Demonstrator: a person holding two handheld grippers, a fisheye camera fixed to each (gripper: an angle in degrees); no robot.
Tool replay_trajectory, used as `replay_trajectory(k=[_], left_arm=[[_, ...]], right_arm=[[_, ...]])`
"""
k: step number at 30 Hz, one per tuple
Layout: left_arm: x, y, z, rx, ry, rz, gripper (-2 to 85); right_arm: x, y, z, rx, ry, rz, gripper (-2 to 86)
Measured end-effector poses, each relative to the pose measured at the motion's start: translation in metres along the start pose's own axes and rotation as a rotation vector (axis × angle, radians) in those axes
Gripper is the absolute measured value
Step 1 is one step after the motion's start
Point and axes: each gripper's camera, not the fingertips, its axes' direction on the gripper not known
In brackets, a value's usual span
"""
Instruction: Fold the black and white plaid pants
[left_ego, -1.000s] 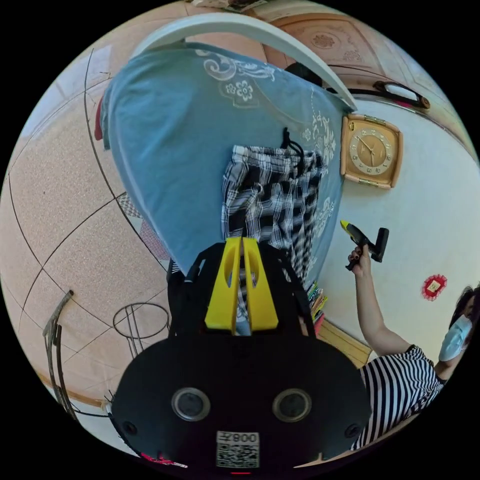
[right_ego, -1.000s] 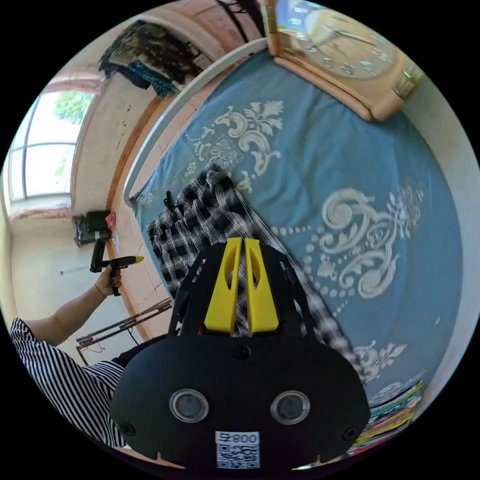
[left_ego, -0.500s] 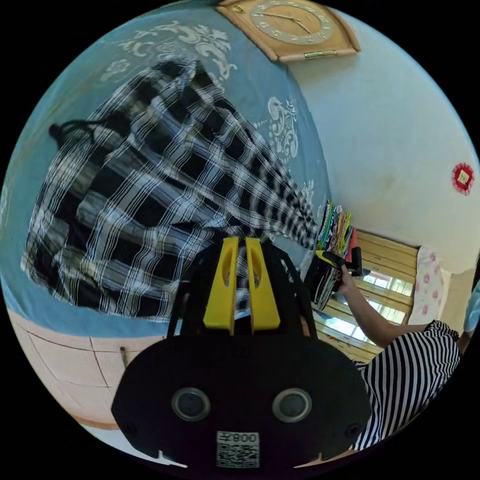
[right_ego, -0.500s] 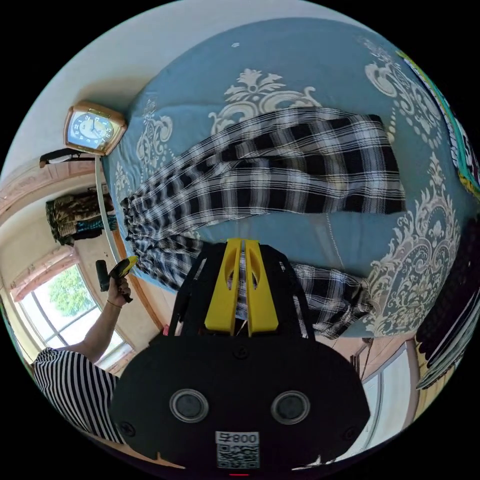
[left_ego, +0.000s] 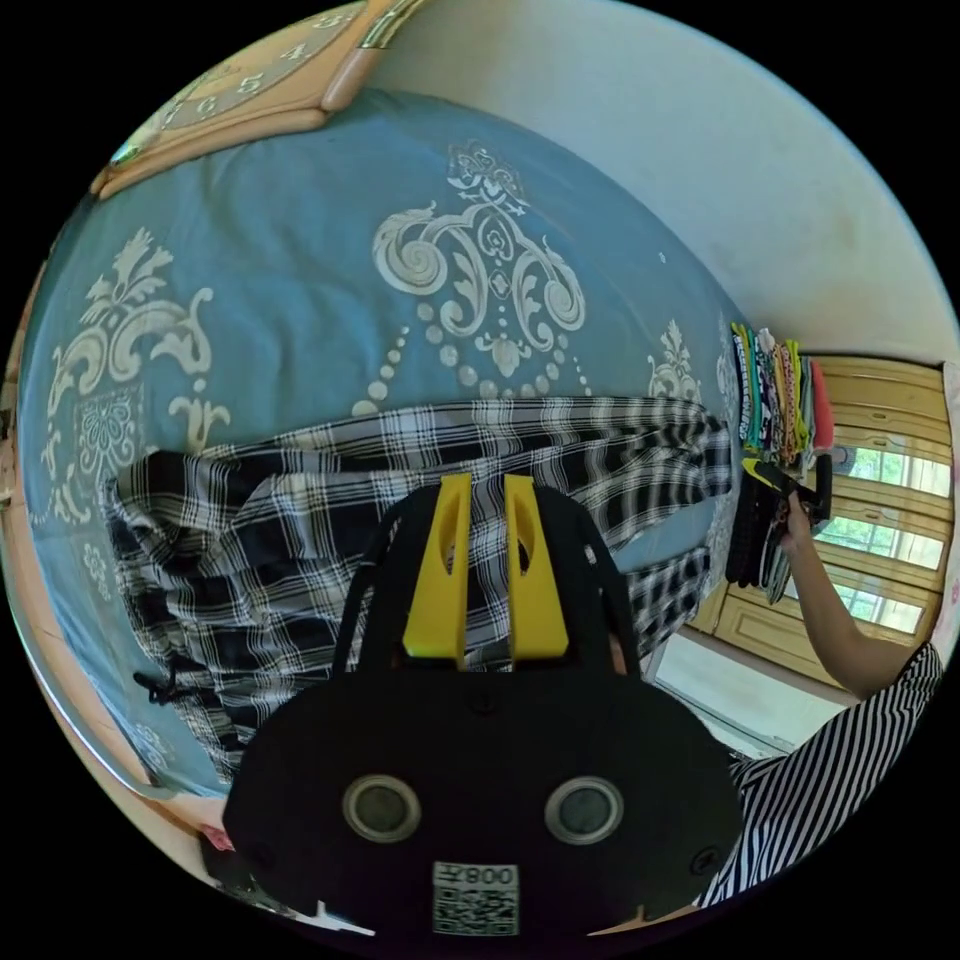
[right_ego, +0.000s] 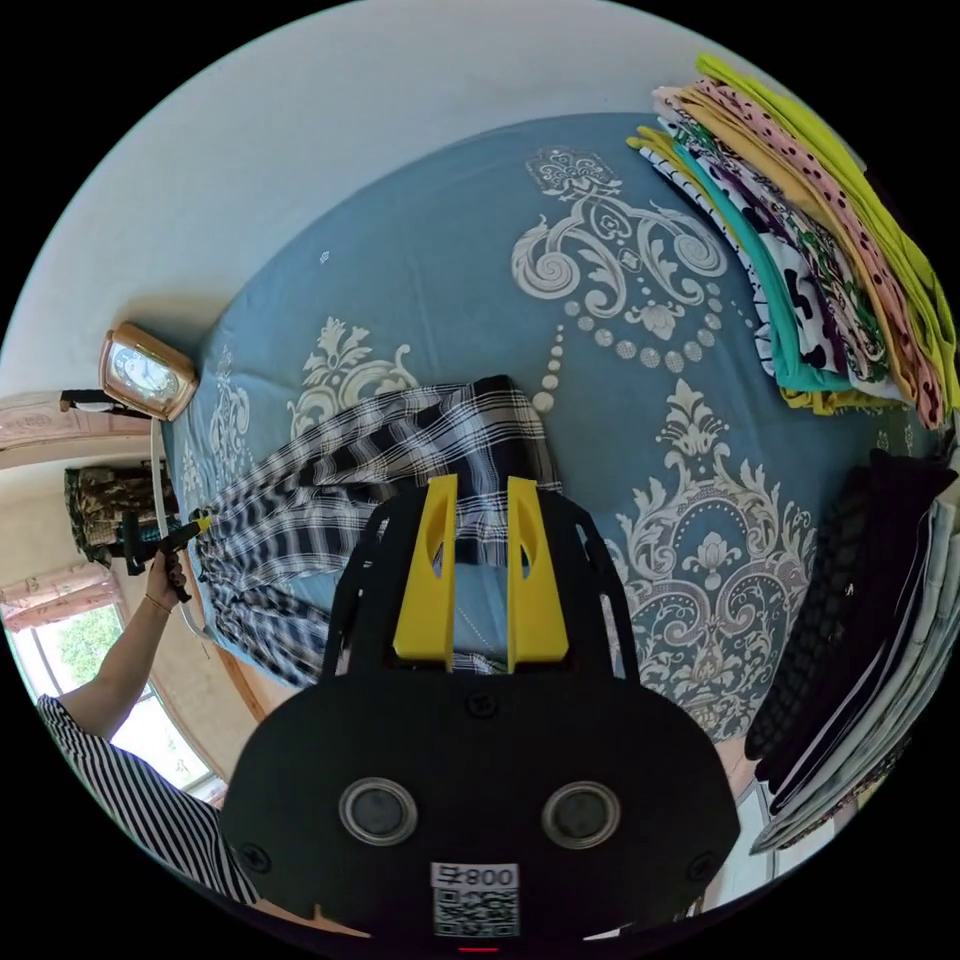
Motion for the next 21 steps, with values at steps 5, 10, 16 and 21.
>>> replay_trajectory(k=[5, 10, 16, 21], left_arm=[[0.045, -0.033, 0.026, -0.066, -0.093, 0.029, 3.0], [0.069, -0.045, 0.036, -0.1, -0.153, -0.018, 1.1], [0.08, -0.056, 0.0, 0.121, -0.091, -0.16, 0.5], [0.085, -0.066, -0.006, 0.243, 0.002, -0.285, 0.8]], right_arm=[[0.025, 0.014, 0.007, -0.079, 0.079, -0.032, 9.0], [0.045, 0.035, -0.005, -0.054, -0.04, -0.026, 5.5], [0.024, 0.078, -0.038, 0.004, 0.002, -0.155, 3.1], [0.03, 0.111, -0.055, 0.02, 0.013, -0.161, 3.3]])
